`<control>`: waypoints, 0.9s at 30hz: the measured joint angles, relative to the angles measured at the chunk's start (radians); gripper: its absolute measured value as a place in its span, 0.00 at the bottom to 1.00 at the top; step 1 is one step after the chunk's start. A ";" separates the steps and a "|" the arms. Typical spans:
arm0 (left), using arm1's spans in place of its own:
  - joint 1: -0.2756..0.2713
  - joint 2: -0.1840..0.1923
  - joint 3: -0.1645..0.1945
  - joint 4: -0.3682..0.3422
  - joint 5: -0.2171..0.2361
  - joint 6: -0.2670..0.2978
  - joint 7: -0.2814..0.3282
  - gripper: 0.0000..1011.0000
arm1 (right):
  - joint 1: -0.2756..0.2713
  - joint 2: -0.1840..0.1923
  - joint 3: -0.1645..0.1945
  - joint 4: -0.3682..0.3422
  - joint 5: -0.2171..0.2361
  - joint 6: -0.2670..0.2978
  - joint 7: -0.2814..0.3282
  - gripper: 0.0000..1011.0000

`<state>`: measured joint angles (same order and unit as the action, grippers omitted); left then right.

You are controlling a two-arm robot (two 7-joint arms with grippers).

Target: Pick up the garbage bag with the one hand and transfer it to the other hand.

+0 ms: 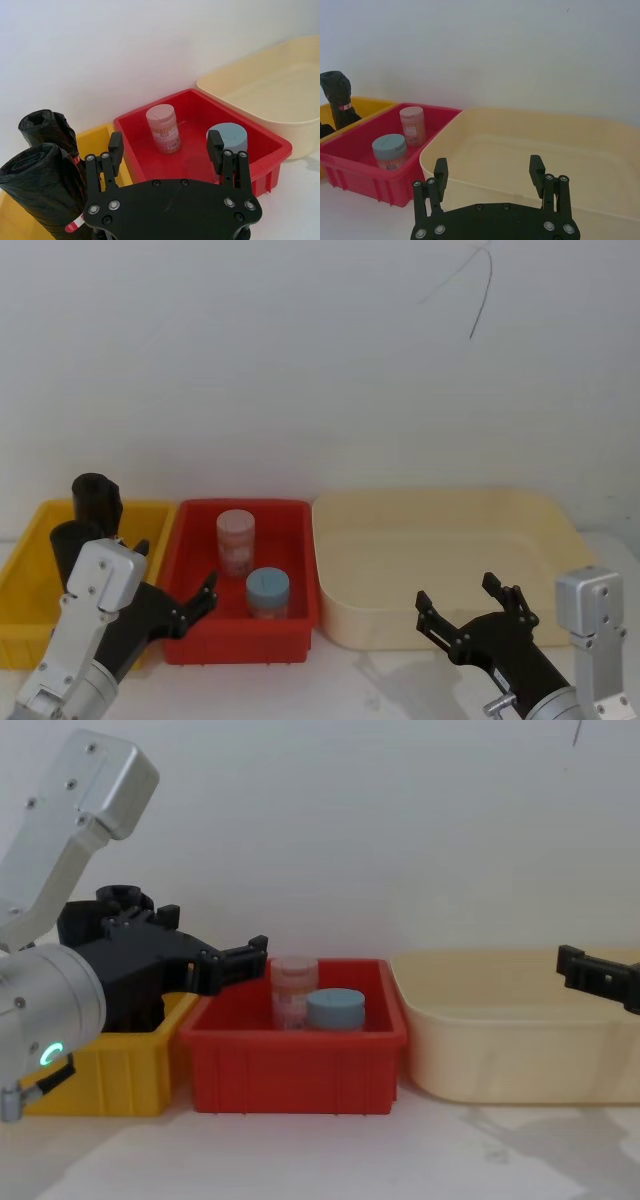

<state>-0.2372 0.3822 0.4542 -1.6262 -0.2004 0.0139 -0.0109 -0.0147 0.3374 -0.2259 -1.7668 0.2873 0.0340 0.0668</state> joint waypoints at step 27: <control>0.000 0.000 0.000 0.000 0.000 0.000 0.000 0.99 | 0.000 0.000 0.000 0.000 0.000 0.000 0.000 0.99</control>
<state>-0.2371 0.3821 0.4542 -1.6262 -0.2004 0.0139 -0.0109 -0.0147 0.3374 -0.2259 -1.7668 0.2873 0.0341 0.0668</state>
